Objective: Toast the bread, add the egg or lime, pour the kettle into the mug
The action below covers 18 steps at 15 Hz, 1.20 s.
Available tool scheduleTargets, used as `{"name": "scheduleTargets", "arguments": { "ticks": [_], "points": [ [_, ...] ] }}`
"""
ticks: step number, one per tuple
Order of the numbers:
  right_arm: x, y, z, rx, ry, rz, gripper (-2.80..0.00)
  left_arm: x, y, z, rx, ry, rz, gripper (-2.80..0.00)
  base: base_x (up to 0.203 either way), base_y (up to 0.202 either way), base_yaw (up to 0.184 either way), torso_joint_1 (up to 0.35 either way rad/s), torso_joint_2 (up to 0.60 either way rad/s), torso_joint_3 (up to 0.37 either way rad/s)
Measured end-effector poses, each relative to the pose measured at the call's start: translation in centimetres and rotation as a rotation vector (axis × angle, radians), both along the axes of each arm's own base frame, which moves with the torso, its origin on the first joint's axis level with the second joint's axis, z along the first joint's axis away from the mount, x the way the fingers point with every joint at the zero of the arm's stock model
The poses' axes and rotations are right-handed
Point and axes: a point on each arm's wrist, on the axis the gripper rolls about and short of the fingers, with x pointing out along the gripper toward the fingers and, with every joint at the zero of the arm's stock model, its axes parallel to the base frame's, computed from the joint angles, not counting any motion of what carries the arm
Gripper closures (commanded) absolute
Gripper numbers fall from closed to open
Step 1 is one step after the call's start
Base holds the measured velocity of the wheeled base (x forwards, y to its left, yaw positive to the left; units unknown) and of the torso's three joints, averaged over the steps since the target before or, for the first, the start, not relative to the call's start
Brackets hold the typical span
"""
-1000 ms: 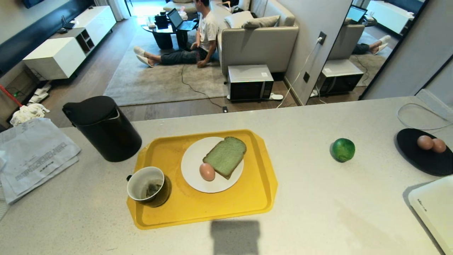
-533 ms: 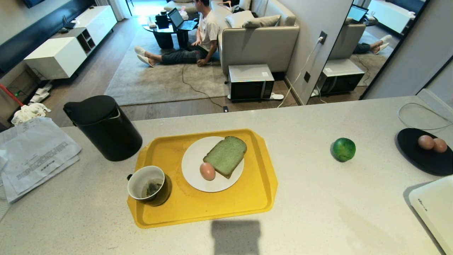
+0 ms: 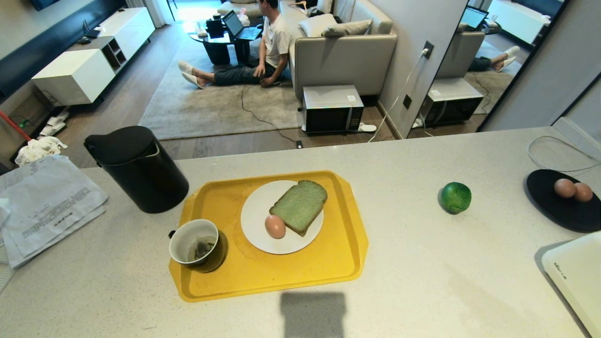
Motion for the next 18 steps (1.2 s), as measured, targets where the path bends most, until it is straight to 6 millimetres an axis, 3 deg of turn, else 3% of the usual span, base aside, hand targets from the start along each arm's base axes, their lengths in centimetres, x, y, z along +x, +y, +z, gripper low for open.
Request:
{"name": "scheduleTargets", "arguments": {
  "ticks": [18],
  "points": [
    [0.00,0.00,0.00,0.000,0.000,0.001,0.00,-0.01,0.01,0.04,-0.063,0.000,0.006,0.00,0.000,0.000,0.000,0.002,0.00,-0.045]
  ]
}}
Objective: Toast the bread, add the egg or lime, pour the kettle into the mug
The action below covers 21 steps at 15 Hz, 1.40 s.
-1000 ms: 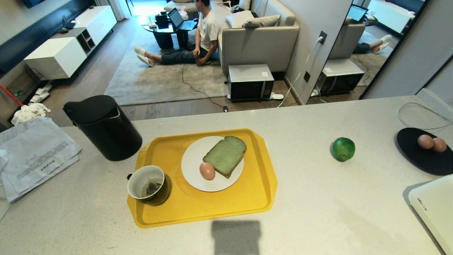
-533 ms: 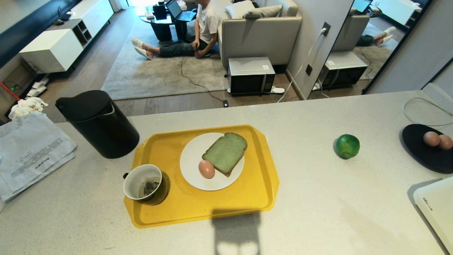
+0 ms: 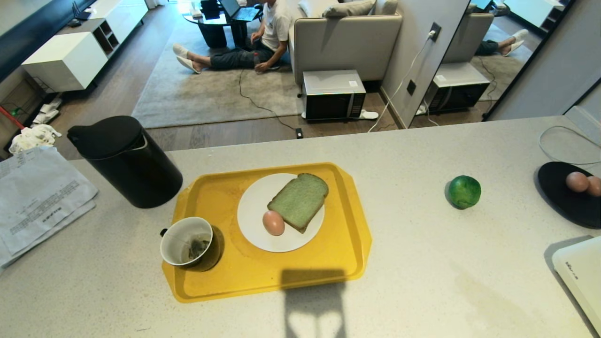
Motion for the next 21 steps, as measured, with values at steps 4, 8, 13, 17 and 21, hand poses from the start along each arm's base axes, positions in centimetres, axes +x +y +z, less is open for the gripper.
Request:
{"name": "scheduleTargets", "arguments": {
  "ticks": [4,8,13,17,21],
  "points": [
    [0.00,0.00,0.00,0.000,0.000,0.000,0.00,0.00,0.00,0.00,-0.003,0.000,0.000,0.00,0.000,0.000,0.000,0.000,0.00,0.000],
    [0.00,0.00,0.00,0.000,0.000,-0.001,0.00,0.00,0.00,0.01,-0.002,0.000,0.000,0.00,0.000,0.000,0.000,-0.038,0.08,0.034],
    [0.00,0.00,0.00,0.000,0.000,0.000,0.00,0.00,0.00,0.01,0.003,0.000,-0.001,0.00,0.000,0.000,0.000,-0.074,0.16,0.078],
    [0.00,0.00,0.00,0.000,0.000,-0.001,0.00,0.00,0.00,0.01,0.003,0.000,-0.001,0.00,0.000,0.000,0.000,-0.101,0.20,0.098],
    [0.00,0.00,0.00,0.000,0.000,0.000,0.00,0.00,0.00,0.00,0.003,0.000,-0.001,0.00,0.000,0.000,0.000,-0.075,0.16,0.072]
  ]
}}
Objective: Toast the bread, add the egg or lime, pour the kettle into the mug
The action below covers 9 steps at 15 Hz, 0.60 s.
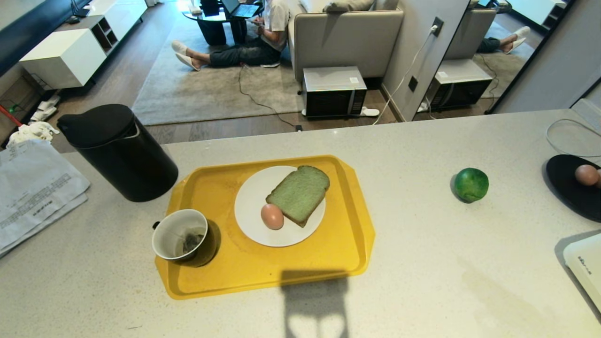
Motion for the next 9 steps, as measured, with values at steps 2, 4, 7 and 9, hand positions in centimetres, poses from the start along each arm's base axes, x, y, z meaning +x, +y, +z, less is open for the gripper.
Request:
{"name": "scheduleTargets", "arguments": {
  "ticks": [2,4,7,9],
  "points": [
    [0.00,0.00,0.00,0.000,0.000,0.000,0.00,0.00,0.00,0.00,0.001,0.000,0.000,0.00,0.000,0.000,0.000,-0.037,0.04,0.042],
    [0.00,0.00,0.00,0.000,0.000,0.000,0.00,0.00,0.00,0.00,0.001,0.000,0.000,0.00,0.000,0.000,0.000,-0.163,0.31,0.135],
    [0.00,0.00,-0.01,0.000,0.001,-0.001,0.00,0.00,0.00,-0.01,0.004,0.001,-0.001,0.00,0.000,0.000,0.000,-0.118,0.23,0.104],
    [0.00,0.00,-0.01,0.000,0.001,0.000,0.00,0.00,0.00,0.01,0.005,-0.001,-0.002,0.00,0.005,-0.007,0.089,-0.010,0.01,0.010]
  ]
}}
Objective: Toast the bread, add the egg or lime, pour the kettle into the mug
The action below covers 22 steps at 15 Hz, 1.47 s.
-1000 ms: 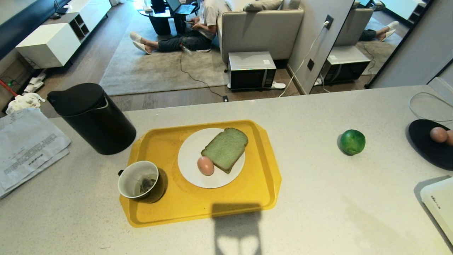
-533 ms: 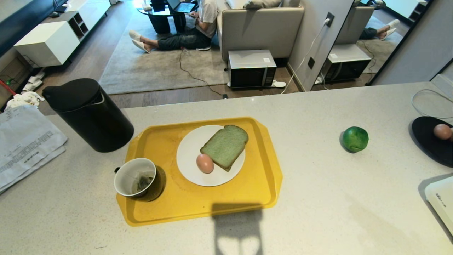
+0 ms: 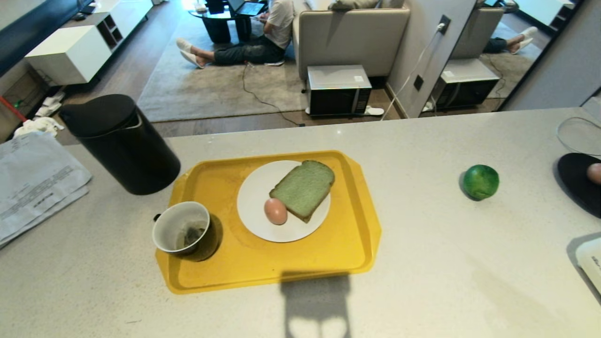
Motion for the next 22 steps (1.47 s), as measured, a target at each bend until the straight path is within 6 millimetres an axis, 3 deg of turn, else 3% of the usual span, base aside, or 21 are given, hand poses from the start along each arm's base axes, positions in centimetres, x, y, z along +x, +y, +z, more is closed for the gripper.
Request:
{"name": "scheduleTargets", "arguments": {
  "ticks": [4,14,22],
  "points": [
    [0.00,0.00,0.01,-0.001,-0.001,0.000,0.00,0.00,0.00,-0.01,0.000,0.001,0.001,0.00,0.000,-0.004,0.114,0.000,0.01,0.005],
    [0.00,0.00,0.01,0.000,-0.001,0.000,0.00,0.00,0.00,0.00,0.000,0.000,-0.001,0.00,0.000,0.000,0.000,-0.005,0.01,0.006],
    [0.00,0.00,0.01,0.000,-0.001,-0.001,0.00,0.00,0.00,-0.01,0.001,0.001,-0.001,0.00,0.000,0.000,0.000,-0.167,0.31,0.137]
  ]
}}
